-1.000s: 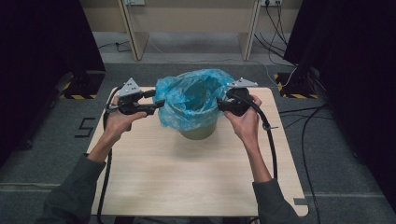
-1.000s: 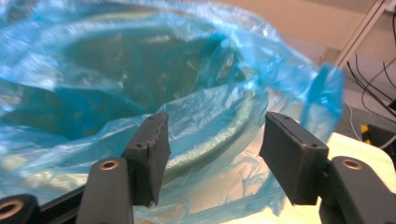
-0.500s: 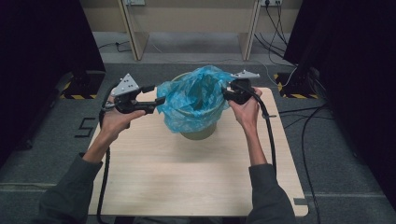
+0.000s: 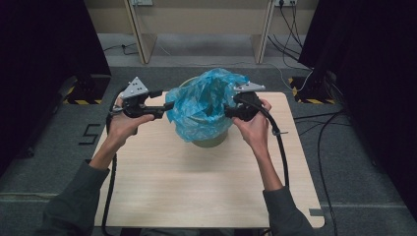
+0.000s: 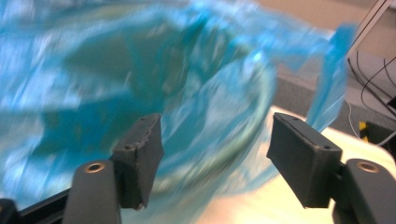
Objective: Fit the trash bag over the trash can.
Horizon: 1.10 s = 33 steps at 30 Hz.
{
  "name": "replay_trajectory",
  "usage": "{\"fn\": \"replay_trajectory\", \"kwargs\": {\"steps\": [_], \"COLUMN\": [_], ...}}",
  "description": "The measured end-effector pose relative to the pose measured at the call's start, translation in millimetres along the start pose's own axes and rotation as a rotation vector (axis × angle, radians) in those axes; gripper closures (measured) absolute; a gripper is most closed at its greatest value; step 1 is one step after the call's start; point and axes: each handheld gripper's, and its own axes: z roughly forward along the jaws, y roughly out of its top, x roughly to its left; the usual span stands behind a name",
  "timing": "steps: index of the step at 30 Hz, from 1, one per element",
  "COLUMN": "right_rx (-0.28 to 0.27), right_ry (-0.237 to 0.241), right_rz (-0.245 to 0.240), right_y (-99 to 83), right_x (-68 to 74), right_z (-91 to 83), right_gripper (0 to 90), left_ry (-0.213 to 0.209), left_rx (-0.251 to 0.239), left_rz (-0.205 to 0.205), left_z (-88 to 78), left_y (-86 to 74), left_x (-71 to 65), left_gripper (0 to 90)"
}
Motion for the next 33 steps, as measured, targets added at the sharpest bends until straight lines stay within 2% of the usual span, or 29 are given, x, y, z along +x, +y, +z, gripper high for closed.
{"fn": "replay_trajectory", "kwargs": {"steps": [1,3,5,9,14,16,19,22,23,24,26,28,33], "right_rx": [0.017,0.013,0.014,0.018,0.009,0.015,0.014,0.021,0.017,0.014,0.013,0.01,0.0], "right_ry": [0.007,0.032,0.041,0.063,0.055,0.051,0.039,0.026,0.028,0.028,0.029,0.029,0.038], "right_rz": [-0.01,0.009,0.022,0.051,0.061,0.058,0.036,0.027,0.028,0.025,0.025,0.023,0.031], "right_y": [-2.2,-3.5,-2.1,0.1,6.2,8.1,8.6,7.9,7.8,7.7,7.4,6.6,3.5], "right_x": [0.8,-2.7,-8.8,-26.5,-46.1,-46.9,-42.8,-38.9,-38.3,-38.1,-37.4,-37.4,-38.8], "right_z": [1.3,4.3,7.8,20.4,36.2,41.7,43.5,42.2,41.4,40.5,38.9,36.9,33.3], "right_gripper": [36.3,40.0,43.7,44.4,46.4,46.4,45.8,45.0,45.0,44.9,44.7,44.6,44.3], "left_ry": [0.002,0.003,0.0,0.006,0.004,-0.017,-0.025,-0.003,0.009,0.005,-0.031,-0.017,0.043], "left_rx": [0.001,-0.001,0.004,0.007,0.009,0.014,0.042,0.101,0.113,0.121,0.12,0.121,0.157], "left_rz": [-0.001,-0.013,-0.018,-0.046,-0.067,-0.084,-0.078,-0.051,-0.03,-0.029,-0.042,-0.047,-0.052], "left_z": [0.3,1.6,3.4,8.2,16.5,23.1,32.7,44.0,47.3,50.2,54.0,54.8,54.1], "left_y": [0.1,-0.1,-0.4,-0.7,3.1,7.0,11.1,12.7,11.8,9.7,2.7,-5.2,-25.5], "left_x": [0.7,1.7,3.2,7.8,9.9,8.1,4.0,3.0,4.6,7.8,15.3,23.0,44.8], "left_gripper": [33.7,33.5,33.4,32.6,31.1,30.3,29.3,30.2,35.9,43.1,66.6,77.9,85.9]}}
